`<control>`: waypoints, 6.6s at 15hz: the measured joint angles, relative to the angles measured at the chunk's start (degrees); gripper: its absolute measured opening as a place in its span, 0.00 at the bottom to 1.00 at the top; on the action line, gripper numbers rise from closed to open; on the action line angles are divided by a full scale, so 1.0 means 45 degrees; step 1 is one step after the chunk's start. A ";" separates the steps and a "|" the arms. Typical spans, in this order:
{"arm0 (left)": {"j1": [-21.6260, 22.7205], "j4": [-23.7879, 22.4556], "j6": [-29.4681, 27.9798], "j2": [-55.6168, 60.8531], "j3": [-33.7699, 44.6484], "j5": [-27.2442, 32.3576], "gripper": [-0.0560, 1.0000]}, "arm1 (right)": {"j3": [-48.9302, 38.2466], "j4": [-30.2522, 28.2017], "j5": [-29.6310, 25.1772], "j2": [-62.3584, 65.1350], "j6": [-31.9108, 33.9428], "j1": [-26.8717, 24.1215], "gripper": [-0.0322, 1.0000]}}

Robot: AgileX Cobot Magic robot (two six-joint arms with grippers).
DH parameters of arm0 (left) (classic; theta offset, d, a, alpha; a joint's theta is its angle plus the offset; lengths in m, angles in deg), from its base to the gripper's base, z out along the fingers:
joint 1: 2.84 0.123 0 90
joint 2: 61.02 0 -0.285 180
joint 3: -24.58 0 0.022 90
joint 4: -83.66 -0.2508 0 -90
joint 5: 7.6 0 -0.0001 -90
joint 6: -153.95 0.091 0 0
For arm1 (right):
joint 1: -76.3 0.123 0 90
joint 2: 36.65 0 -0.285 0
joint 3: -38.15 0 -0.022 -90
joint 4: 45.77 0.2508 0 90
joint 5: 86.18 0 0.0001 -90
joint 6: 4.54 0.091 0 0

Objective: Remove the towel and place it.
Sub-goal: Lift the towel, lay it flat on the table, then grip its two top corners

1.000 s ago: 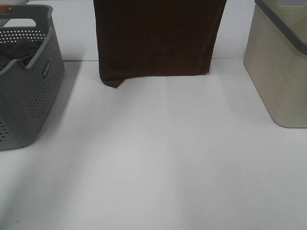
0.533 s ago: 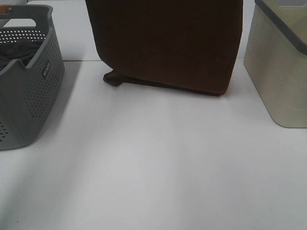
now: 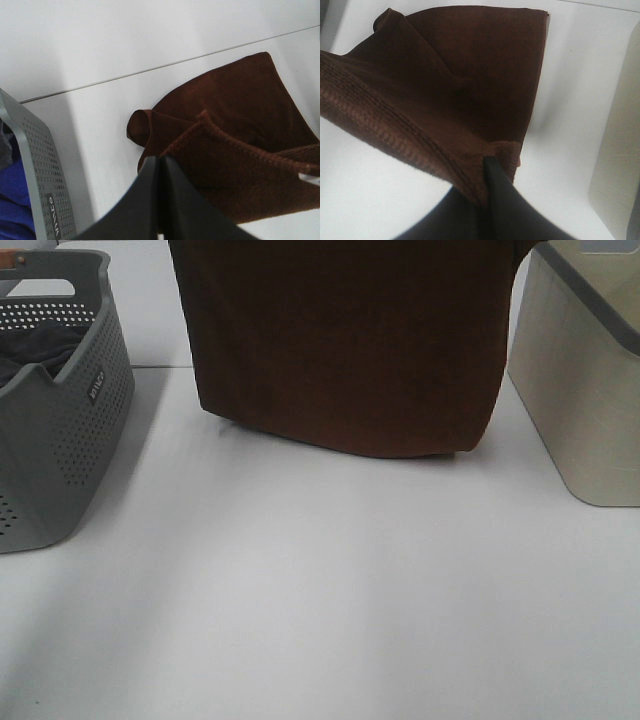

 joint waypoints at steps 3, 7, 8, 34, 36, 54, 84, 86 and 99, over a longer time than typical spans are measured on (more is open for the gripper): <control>-0.0471 -0.0115 0.0191 0.1388 0.2534 0.0000 0.05 | -0.0815 0.0076 0.0000 0.0420 0.0000 0.0000 0.03; -0.1311 -0.0293 0.0025 0.3591 0.6888 0.0013 0.05 | -0.4125 0.0318 0.0013 0.2355 -0.0255 0.0000 0.03; -0.1604 -0.0293 -0.0013 0.4062 0.7830 0.0000 0.05 | -0.5067 0.0331 0.0013 0.2916 -0.0306 0.0000 0.03; -0.7181 0.0764 -0.4609 0.9689 1.8602 -0.0929 0.40 | -1.5979 0.1757 -0.0025 1.1039 -0.0229 0.0000 0.51; -0.7181 0.1044 -0.4507 0.9689 1.8602 -0.1197 0.75 | -1.5979 0.1757 -0.0025 1.1039 -0.0191 0.0000 0.72; -0.2254 -0.1108 -0.4113 0.8136 1.5852 -0.7092 0.70 | -0.9384 0.1299 0.3119 0.4329 -0.0242 0.0000 0.50; -0.1210 -0.1375 -0.2445 -0.0700 0.8785 -0.6468 0.70 | 0.2941 -0.1795 0.2839 -0.9498 0.0369 0.0407 0.18; -0.1210 -0.1375 -0.2445 -0.0700 0.8785 -0.6468 0.70 | 0.2941 -0.1872 0.2839 -0.9498 0.0369 0.0407 0.04; 0.0204 0.1133 -0.2546 -0.2750 0.8709 -0.6506 0.69 | 0.3820 -0.2317 0.1299 -0.9346 0.0369 0.0420 0.03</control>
